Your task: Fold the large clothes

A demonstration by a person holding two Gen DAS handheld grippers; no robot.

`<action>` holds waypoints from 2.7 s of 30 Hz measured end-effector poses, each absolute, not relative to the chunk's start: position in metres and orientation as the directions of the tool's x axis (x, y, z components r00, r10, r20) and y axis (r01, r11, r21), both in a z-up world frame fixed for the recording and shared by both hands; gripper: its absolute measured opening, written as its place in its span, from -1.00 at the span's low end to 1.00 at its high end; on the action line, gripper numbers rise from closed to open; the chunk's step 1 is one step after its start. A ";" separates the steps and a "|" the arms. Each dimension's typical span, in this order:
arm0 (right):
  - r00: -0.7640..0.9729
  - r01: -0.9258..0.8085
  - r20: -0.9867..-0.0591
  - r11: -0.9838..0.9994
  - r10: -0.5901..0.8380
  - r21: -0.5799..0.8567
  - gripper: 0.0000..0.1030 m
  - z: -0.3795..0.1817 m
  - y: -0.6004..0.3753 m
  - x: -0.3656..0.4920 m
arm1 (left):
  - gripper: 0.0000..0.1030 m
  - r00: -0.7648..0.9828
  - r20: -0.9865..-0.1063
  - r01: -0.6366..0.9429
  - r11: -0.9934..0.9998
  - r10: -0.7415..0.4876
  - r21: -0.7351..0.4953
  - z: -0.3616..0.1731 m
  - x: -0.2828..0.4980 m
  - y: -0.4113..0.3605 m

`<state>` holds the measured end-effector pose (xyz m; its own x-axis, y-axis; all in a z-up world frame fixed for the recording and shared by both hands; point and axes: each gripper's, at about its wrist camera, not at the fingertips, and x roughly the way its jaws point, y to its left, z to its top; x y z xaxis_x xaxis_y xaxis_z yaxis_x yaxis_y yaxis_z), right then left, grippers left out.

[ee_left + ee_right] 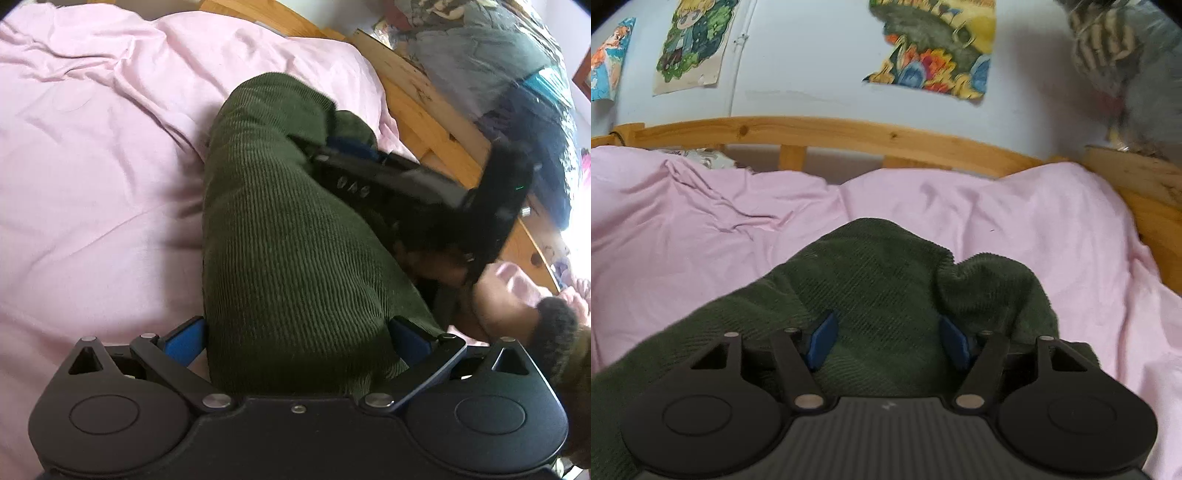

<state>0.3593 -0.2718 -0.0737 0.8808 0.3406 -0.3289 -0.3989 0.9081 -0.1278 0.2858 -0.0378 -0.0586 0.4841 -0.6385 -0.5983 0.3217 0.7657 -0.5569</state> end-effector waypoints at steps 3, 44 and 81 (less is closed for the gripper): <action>0.874 -0.400 -0.340 0.912 0.348 -0.094 0.36 -0.064 -0.282 0.351 | 0.96 0.470 -0.583 0.347 0.745 -0.663 -0.569 -0.053 0.288 -0.036; 0.888 -0.180 -0.406 0.976 0.216 0.126 -0.87 -0.025 -0.399 0.303 | 0.99 0.533 -0.565 0.229 0.751 -0.630 -0.620 -0.065 0.292 -0.015; 0.836 -0.232 -0.391 0.894 0.385 0.384 0.98 -0.094 -0.394 0.354 | 0.99 0.463 -0.541 0.193 0.675 -0.702 -0.712 -0.078 0.301 -0.018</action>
<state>0.3542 -0.3941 -0.0944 0.8360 0.3853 -0.3907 -0.2325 0.8936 0.3840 0.3007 -0.0180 -0.0780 0.4629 -0.7024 -0.5407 0.1931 0.6752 -0.7119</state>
